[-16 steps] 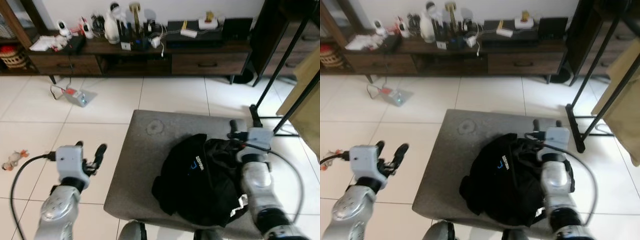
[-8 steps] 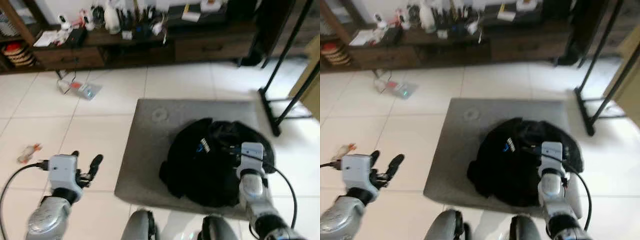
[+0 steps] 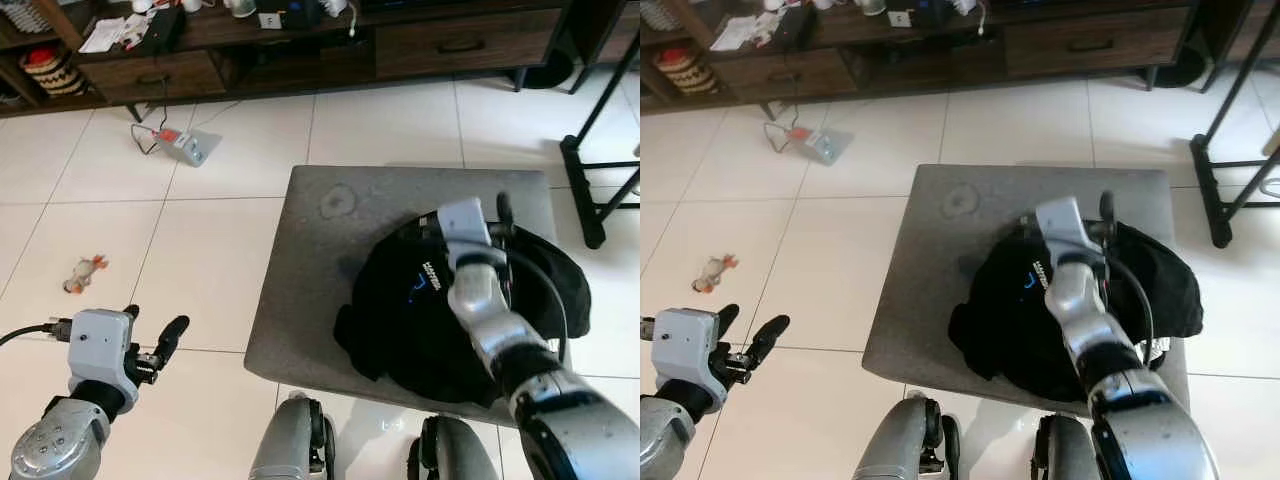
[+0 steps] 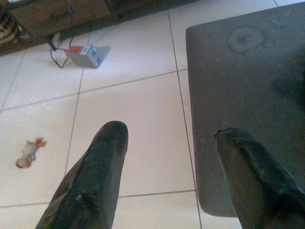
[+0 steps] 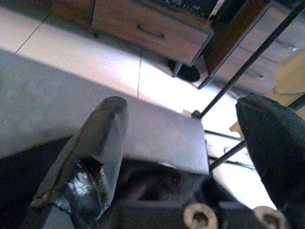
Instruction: Hang hanger
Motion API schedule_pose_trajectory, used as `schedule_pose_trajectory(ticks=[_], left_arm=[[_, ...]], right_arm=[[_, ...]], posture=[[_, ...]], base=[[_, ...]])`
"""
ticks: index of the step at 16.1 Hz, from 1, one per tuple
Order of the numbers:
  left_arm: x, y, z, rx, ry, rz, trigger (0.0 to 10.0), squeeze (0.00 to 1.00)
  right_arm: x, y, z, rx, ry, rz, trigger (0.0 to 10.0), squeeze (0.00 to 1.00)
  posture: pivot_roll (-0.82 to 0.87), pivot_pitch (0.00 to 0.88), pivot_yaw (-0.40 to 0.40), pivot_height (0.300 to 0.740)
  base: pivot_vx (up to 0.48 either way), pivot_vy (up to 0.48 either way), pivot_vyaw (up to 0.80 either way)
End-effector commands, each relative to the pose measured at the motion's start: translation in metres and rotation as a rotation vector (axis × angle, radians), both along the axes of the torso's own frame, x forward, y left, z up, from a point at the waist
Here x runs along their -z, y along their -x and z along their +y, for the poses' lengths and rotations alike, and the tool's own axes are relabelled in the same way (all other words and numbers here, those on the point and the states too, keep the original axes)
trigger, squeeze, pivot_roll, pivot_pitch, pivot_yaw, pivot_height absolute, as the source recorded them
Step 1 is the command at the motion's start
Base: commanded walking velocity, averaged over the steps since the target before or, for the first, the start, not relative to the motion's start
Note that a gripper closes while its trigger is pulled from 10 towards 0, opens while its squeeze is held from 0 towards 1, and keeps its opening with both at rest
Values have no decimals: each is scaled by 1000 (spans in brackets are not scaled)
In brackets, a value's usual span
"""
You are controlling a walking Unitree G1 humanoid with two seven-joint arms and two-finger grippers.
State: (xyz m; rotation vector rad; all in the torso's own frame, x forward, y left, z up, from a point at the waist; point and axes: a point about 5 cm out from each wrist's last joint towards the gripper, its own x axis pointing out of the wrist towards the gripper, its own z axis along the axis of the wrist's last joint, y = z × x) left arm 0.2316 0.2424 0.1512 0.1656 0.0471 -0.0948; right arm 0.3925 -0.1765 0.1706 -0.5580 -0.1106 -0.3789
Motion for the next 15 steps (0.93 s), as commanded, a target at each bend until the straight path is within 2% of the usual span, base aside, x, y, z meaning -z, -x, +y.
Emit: schedule_pose_trajectory(ticks=[1, 3, 6, 8, 10, 11, 12, 13, 15], left_arm=[[2, 8, 8, -23, -15, 31, 10000, 0], [4, 10, 7, -21, -15, 44, 10000, 0], [2, 6, 10, -29, -17, 44, 10000, 0], [3, 5, 10, -28, -18, 47, 10000, 0], [4, 5, 9, -24, -16, 52, 10000, 0], [5, 5, 9, -24, -15, 54, 10000, 0], [4, 5, 9, -24, -13, 54, 10000, 0], [4, 5, 9, -24, -13, 55, 10000, 0], [5, 5, 6, -16, -9, 58, 10000, 0]], right_arm=[[9, 3, 1, 40, -6, 40, 10000, 0], [17, 6, -5, 101, -63, 90, 10000, 0], [24, 19, -9, 171, -141, 94, 10000, 0], [28, 26, -11, 190, -134, 120, 10000, 0], [37, 28, -15, 204, -129, 208, 10000, 0], [47, 31, -19, 225, -209, 278, 10000, 0], [48, 33, -22, 237, -218, 292, 10000, 0], [44, 34, -24, 245, -172, 286, 10000, 0], [42, 33, -20, 221, -217, 297, 10000, 0]], posture=[[218, 430, 199, 653], [212, 427, 188, 653], [195, 421, 176, 653], [178, 423, 171, 653], [176, 421, 169, 653], [179, 415, 166, 653], [178, 416, 165, 653], [178, 413, 166, 653], [180, 412, 167, 653]], base=[[0, 0, 0], [0, 0, 0], [0, 0, 0], [0, 0, 0], [0, 0, 0], [0, 0, 0], [0, 0, 0], [0, 0, 0], [0, 0, 0]])
